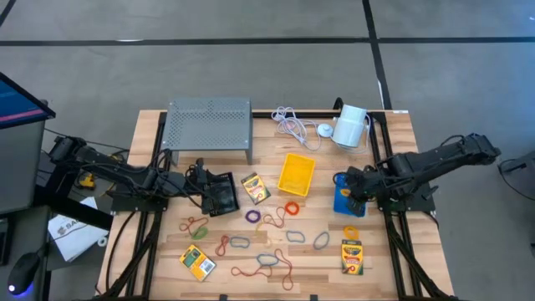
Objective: Pick & Place Office Desk Supplies
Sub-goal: Put the yellow spring keychain into the blue bin
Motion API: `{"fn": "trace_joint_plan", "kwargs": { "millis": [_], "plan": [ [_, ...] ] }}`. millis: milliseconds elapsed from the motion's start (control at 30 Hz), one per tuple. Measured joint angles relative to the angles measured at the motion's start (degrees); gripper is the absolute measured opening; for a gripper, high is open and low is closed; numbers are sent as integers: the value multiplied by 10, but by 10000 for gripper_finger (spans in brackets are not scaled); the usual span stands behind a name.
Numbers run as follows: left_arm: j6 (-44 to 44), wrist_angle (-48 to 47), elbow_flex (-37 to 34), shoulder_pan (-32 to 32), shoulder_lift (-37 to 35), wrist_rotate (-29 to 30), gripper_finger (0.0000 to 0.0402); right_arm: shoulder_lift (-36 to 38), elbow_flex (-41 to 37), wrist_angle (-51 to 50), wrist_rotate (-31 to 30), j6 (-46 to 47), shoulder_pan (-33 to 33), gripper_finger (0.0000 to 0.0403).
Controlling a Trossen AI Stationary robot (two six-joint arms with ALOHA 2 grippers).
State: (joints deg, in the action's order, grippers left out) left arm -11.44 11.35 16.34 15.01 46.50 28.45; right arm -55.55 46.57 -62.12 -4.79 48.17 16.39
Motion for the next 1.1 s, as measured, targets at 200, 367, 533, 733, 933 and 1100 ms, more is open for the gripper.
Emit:
{"fn": "trace_joint_plan", "kwargs": {
  "millis": [200,367,533,733,933,1100],
  "plan": [
    [0,0,0,0,0,0,123,-6,0,-8,-16,38,35,0],
    [0,0,0,0,0,0,123,-29,-6,-8,-26,51,54,0],
    [0,0,0,0,0,0,123,-54,-30,-9,-26,59,57,0],
    [0,0,0,0,0,0,123,-73,-31,-9,-27,58,56,0],
    [0,0,0,0,0,0,123,-86,-31,-9,-28,59,56,0],
    [0,0,0,0,0,0,123,-100,-31,-7,-29,59,56,0]
  ]
}}
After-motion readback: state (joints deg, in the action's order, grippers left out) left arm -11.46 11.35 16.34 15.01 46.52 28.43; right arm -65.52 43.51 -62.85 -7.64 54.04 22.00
